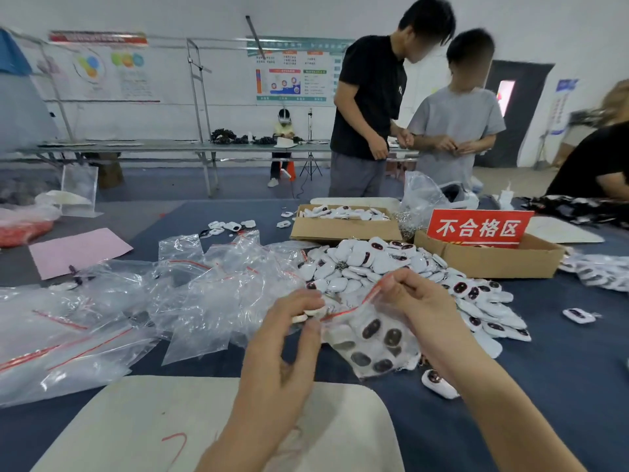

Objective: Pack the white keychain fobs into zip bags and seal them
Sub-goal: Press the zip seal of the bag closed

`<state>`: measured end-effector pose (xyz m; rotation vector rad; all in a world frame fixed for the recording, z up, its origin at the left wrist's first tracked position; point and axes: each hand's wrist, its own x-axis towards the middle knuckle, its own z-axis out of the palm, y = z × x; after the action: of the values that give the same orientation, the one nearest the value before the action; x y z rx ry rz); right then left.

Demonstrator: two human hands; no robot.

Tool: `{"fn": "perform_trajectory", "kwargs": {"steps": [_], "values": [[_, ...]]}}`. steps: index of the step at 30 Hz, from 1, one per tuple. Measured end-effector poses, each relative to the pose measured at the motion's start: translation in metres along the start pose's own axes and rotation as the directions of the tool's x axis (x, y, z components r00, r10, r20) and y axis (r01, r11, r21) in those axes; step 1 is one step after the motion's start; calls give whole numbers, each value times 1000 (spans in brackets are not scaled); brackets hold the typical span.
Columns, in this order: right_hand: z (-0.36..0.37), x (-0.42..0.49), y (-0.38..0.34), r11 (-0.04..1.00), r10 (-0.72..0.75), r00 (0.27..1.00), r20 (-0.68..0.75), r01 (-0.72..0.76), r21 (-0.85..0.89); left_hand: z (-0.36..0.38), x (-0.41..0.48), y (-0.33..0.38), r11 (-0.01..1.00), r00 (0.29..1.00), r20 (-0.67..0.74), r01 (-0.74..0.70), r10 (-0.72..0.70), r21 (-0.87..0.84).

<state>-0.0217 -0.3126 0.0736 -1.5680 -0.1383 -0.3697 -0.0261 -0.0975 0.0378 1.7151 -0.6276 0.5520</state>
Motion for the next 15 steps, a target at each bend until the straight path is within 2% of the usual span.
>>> {"fn": "perform_trajectory", "kwargs": {"steps": [2,4,5,8,11,15], "values": [[8,0,-14,983,-14,998,-58,24,180,-2,0,5,998,996,-64,58,-61,-37],[19,-2,-22,972,-3,995,-103,27,234,3,0,9,975,984,-16,176,-179,-138],[25,-4,-24,969,8,994,-113,20,248,6,-1,8,972,981,-4,193,-195,-136],[34,-13,-22,950,60,992,-115,-22,311,9,-3,13,975,977,-28,212,-214,-60],[30,-23,-16,935,95,985,-142,-40,353,1,3,21,975,975,-44,215,-218,-59],[28,-33,-12,947,102,985,-141,-53,318,-2,6,31,984,980,-84,177,-179,-24]]}}
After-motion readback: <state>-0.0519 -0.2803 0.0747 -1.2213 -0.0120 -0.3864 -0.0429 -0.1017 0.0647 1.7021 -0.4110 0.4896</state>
